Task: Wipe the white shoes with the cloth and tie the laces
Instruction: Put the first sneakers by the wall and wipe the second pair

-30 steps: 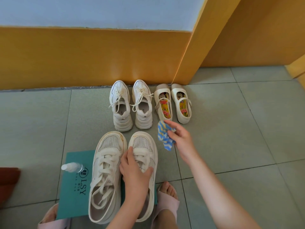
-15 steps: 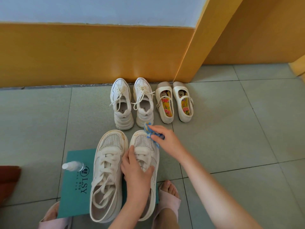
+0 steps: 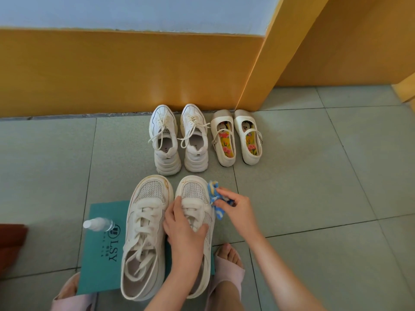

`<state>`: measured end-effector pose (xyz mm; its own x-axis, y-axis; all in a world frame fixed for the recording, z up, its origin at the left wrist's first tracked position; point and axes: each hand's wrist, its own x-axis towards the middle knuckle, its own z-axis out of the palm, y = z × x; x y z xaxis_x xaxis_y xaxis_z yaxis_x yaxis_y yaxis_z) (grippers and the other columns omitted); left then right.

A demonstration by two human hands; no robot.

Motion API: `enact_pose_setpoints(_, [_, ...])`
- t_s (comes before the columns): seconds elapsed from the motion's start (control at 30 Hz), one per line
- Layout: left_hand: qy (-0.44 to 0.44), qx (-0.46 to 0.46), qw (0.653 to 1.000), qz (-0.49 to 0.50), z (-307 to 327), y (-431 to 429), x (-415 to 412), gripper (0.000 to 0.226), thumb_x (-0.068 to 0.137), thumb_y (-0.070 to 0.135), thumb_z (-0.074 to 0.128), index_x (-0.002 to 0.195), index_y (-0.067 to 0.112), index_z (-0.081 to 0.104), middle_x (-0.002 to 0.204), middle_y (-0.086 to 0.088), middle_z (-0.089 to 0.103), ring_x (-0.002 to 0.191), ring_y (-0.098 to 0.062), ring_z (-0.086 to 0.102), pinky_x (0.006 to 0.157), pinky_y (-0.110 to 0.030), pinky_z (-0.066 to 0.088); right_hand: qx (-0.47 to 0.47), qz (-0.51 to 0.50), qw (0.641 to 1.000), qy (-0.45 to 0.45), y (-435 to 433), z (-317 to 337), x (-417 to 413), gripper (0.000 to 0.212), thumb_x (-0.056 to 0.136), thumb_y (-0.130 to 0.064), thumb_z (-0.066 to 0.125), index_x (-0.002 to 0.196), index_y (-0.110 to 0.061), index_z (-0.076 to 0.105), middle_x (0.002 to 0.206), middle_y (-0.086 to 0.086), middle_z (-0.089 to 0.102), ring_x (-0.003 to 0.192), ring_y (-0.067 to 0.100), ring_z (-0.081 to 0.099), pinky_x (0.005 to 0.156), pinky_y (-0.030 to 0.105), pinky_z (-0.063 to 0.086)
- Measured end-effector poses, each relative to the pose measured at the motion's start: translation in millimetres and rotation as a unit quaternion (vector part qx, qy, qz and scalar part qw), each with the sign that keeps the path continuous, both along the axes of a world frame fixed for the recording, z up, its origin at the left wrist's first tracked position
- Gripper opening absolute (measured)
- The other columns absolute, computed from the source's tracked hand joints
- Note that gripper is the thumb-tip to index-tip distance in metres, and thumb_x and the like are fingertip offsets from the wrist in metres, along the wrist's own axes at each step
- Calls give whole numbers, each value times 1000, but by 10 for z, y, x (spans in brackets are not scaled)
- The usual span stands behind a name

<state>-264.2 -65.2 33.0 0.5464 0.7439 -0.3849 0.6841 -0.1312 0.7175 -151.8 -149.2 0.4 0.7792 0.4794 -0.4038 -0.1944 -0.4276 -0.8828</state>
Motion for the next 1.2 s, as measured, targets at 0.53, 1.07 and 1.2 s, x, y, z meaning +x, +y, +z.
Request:
enact_pose_setpoints(0.53, [-7, -6, 1000, -1, 23, 4, -9, 88, 73, 12, 76, 145, 16, 25, 145, -7, 26, 133, -25, 23, 108, -30, 22, 38, -61, 997, -9, -70, 123, 42, 41, 83, -5, 68, 113, -32, 59, 107, -14, 63, 94, -9, 59, 81, 6, 45])
enact_pose_setpoints(1.07, [-8, -2, 1000, -2, 8, -1, -18, 87, 72, 10, 77, 144, 15, 27, 144, -8, 29, 133, -25, 24, 106, -29, 24, 3, -8, 999, -46, -60, 65, -174, 33, 84, 1, 64, 109, -21, 63, 102, -19, 58, 92, -16, 55, 82, 2, 40])
enact_pose_setpoints(1.2, [-10, -1, 1000, 0, 15, -1, -25, 87, 71, 9, 77, 143, 14, 29, 143, -8, 30, 132, -25, 25, 105, -30, 25, 0, -11, 999, -49, -205, 40, -337, 40, 82, 4, 66, 97, -33, 62, 103, -18, 61, 95, -15, 55, 84, 4, 40])
